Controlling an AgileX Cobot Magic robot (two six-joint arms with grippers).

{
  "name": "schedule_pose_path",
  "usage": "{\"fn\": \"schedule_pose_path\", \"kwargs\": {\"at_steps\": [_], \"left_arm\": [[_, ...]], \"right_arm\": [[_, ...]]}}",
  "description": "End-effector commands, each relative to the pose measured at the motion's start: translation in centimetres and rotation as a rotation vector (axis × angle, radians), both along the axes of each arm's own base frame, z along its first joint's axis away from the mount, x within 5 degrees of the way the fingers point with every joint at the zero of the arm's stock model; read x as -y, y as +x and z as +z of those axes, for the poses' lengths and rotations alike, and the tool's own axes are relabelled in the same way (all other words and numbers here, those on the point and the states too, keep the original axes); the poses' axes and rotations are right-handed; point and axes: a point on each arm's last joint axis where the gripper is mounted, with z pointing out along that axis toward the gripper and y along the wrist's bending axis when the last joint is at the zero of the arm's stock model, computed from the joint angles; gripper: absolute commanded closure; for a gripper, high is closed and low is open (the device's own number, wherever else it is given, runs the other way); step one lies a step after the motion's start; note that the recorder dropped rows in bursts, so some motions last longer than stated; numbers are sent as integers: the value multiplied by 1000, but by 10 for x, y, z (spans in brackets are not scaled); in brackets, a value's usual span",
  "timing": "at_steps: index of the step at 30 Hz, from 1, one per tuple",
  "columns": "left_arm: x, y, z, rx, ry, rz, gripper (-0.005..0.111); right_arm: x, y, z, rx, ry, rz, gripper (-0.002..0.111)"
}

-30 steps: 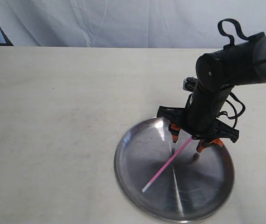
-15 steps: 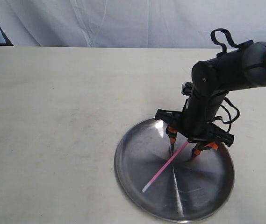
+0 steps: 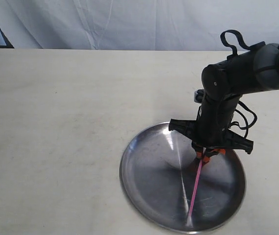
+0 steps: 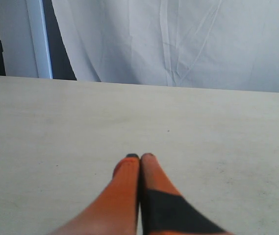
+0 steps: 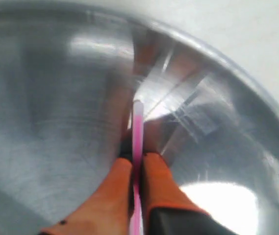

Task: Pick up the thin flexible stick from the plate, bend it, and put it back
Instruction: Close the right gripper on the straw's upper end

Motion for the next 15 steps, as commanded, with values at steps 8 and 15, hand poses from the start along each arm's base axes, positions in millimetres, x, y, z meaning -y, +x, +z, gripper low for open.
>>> {"fn": "schedule_pose_path", "kwargs": {"at_steps": [8,15], "left_arm": [[0,0,-1,-1,-1,-6,107],[0,0,-1,1,-1,-6,107]], "right_arm": [[-4,3,-14,33,34,-16,109],[-6,7,7,127,64,36,109]]}}
